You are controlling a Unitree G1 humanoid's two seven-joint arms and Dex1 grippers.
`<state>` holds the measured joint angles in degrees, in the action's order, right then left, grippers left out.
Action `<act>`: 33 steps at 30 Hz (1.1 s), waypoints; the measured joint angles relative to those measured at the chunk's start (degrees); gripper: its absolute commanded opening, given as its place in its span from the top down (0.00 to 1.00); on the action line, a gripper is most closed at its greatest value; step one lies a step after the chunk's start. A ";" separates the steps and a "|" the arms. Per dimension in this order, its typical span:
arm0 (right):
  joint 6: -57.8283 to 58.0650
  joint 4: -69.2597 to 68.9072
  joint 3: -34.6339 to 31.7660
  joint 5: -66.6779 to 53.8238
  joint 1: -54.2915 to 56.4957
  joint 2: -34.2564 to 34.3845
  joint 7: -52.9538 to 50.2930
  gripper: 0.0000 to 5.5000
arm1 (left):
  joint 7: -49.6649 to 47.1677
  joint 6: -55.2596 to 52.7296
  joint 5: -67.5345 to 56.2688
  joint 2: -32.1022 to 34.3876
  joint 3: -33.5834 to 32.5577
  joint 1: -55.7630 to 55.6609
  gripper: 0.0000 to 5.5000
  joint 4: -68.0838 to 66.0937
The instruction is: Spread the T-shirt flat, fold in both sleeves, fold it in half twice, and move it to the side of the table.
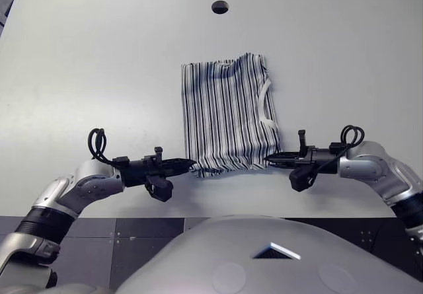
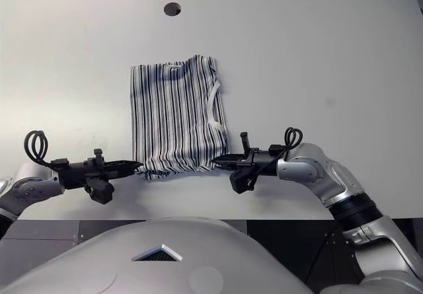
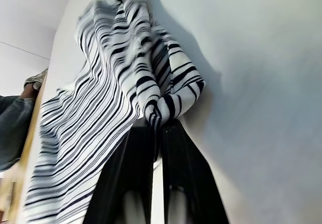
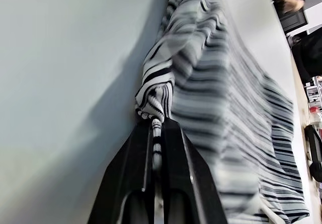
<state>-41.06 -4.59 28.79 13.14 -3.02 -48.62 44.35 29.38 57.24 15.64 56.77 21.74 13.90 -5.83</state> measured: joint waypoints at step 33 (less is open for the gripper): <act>13.27 51.67 -8.72 3.94 33.55 32.08 -26.19 0.82 | -5.97 -29.72 -13.07 -28.87 -10.03 -27.89 0.79 -32.45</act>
<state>-27.79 47.08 20.07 17.08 30.53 -16.54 18.16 23.41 27.52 2.57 27.90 11.70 -13.99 -38.27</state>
